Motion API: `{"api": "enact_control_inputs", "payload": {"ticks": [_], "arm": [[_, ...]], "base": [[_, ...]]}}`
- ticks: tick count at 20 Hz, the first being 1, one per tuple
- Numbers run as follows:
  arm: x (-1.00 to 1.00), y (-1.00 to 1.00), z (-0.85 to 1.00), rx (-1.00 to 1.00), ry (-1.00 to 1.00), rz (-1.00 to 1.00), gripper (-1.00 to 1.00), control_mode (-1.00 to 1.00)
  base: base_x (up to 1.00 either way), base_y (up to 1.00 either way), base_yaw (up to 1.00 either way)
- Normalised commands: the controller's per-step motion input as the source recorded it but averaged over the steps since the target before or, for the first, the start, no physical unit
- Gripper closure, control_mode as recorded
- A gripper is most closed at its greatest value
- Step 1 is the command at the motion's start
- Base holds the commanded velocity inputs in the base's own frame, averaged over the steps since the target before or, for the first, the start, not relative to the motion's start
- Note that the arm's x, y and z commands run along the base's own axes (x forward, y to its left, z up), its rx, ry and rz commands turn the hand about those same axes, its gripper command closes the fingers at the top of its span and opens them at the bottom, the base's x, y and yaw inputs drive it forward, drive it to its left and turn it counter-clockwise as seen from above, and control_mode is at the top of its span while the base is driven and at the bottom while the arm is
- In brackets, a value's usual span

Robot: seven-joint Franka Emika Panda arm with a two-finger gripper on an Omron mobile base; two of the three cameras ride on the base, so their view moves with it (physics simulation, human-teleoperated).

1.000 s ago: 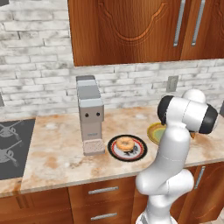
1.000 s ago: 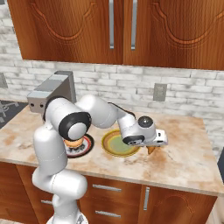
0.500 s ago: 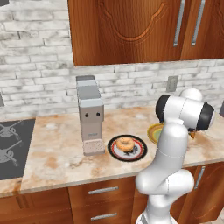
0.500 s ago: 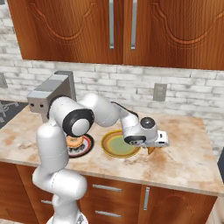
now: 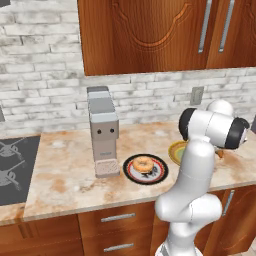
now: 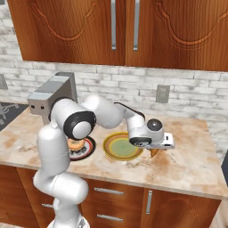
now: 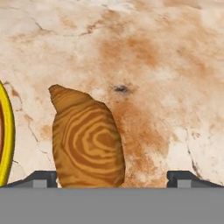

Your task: Place the pastries on the plates.

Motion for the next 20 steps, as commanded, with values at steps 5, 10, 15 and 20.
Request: {"api": "enact_control_inputs", "payload": {"ticks": [5,10,15,20], "arm": [[0.05,0.01,-0.29,0.0,0.0,0.0,-1.0,-1.0],[0.0,0.1,-0.23,0.0,0.0,0.0,1.0,-1.0],[0.0,0.02,0.34,0.02,0.0,-0.03,1.0,-1.0],[-0.01,0.58,0.81,0.09,0.0,-0.05,1.0,-1.0]], "base": [[0.0,0.0,0.0],[0.0,0.0,0.0],[0.0,0.0,0.0],[0.0,0.0,0.0]]}}
